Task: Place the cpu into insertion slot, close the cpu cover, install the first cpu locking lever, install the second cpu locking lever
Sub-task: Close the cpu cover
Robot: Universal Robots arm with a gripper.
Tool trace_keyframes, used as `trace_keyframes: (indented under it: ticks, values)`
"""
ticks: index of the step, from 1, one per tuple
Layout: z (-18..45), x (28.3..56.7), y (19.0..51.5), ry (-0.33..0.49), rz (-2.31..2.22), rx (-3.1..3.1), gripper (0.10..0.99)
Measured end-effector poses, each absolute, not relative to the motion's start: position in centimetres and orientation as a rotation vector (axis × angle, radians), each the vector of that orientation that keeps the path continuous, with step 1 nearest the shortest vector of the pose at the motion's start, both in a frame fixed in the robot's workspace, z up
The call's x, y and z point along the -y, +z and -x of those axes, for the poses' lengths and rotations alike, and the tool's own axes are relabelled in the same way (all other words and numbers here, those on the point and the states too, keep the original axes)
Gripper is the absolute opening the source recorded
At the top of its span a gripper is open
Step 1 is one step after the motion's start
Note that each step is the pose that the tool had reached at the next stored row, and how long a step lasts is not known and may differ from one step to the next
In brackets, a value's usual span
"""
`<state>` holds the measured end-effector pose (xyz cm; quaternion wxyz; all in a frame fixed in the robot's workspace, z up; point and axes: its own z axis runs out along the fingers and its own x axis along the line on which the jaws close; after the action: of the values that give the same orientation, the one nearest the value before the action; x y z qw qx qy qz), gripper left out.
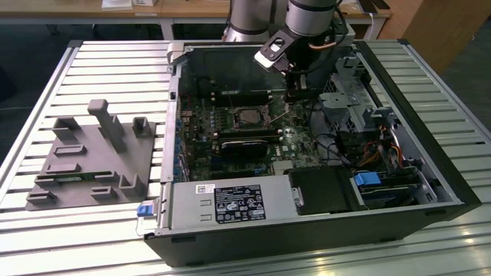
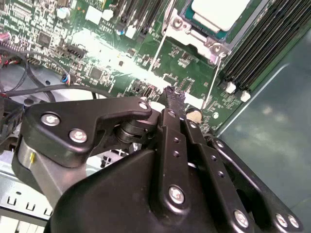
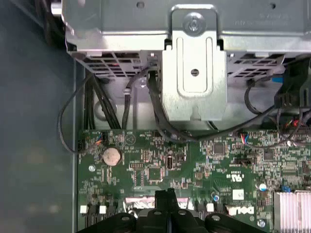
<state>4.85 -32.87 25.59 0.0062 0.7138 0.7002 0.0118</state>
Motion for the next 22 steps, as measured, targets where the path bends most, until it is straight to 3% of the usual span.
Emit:
trace_keyframes:
  ticks: [22]
  values:
    - [-5.65, 32.69, 25.51, 0.036, -2.234, -2.192, 0.106]
